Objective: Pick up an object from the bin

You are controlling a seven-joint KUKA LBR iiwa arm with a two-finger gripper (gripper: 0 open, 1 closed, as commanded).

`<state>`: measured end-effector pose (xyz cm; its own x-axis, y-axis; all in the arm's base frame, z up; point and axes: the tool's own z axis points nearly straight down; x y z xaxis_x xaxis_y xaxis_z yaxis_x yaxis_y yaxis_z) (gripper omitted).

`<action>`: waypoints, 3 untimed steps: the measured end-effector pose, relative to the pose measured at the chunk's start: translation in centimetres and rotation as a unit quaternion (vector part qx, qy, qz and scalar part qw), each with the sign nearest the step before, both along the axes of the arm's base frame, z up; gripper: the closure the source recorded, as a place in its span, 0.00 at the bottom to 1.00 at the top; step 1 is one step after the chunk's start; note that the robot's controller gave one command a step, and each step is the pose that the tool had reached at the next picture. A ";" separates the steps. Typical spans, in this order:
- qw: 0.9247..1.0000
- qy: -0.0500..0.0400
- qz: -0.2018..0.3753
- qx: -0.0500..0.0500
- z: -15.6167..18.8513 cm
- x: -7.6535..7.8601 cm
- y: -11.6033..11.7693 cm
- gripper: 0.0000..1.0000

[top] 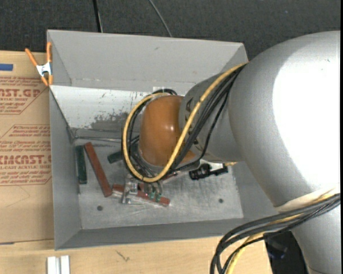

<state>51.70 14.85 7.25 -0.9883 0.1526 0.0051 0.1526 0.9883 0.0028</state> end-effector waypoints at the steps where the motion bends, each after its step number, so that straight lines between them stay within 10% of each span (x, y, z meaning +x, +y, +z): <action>1: 1.000 -0.006 -0.001 0.000 -0.1 0.3 -0.1 0.00; 2: 1.000 0.000 0.000 0.000 0.0 0.0 0.0 1.00; 3: 1.000 0.000 0.000 0.000 0.0 0.0 0.0 1.00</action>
Offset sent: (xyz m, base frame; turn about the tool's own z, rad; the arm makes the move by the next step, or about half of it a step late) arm 0.0000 0.0000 0.0000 0.0000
